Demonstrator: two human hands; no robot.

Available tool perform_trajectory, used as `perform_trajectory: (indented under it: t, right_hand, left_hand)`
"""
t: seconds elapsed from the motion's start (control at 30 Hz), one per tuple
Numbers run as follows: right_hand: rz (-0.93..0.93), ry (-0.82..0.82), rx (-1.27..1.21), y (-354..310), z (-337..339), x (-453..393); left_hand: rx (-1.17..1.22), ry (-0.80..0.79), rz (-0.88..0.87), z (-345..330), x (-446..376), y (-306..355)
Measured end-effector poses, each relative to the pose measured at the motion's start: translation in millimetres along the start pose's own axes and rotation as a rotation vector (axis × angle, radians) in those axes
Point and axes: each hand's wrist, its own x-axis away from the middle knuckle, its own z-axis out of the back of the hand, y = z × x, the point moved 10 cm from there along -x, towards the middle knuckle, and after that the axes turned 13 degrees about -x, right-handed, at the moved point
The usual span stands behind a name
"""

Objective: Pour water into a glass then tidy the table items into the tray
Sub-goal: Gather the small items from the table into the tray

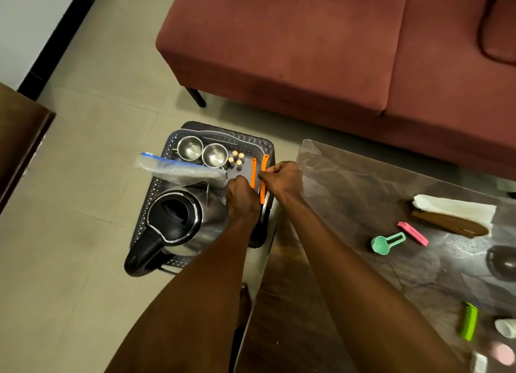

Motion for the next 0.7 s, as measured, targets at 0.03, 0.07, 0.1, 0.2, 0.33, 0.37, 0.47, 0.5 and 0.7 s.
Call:
perform_trajectory:
  t: [0.03,0.07,0.1,0.2,0.33,0.37,0.47,0.5,0.7]
  right_hand:
    - [-0.003,0.003,-0.001,-2,-4,1]
    - [-0.009,0.006,-0.001,-3,-8,2]
    - [-0.014,0.010,0.003,-5,-11,3]
    - [0.002,0.028,0.016,-11,-21,10]
    - [0.043,0.073,0.017,-19,-29,17]
    - [0.057,0.080,0.027,-22,-31,18]
    - [0.105,0.101,0.108,-30,-33,20]
    - [0.122,0.090,0.139,-32,-35,20]
    - [0.189,0.071,0.190,-34,-21,23]
  left_hand:
    - [0.042,0.003,0.030,0,2,-5]
    - [0.085,0.007,0.054,1,3,-8]
    - [0.126,0.015,0.065,2,6,-10]
    - [0.257,0.038,0.099,4,13,-15]
    - [0.386,0.087,0.217,5,31,-29]
    - [0.423,0.110,0.238,7,36,-31]
    - [0.528,0.111,0.276,9,46,-36]
    - [0.547,0.109,0.271,9,47,-35]
    - [0.499,0.111,0.196,15,53,-30]
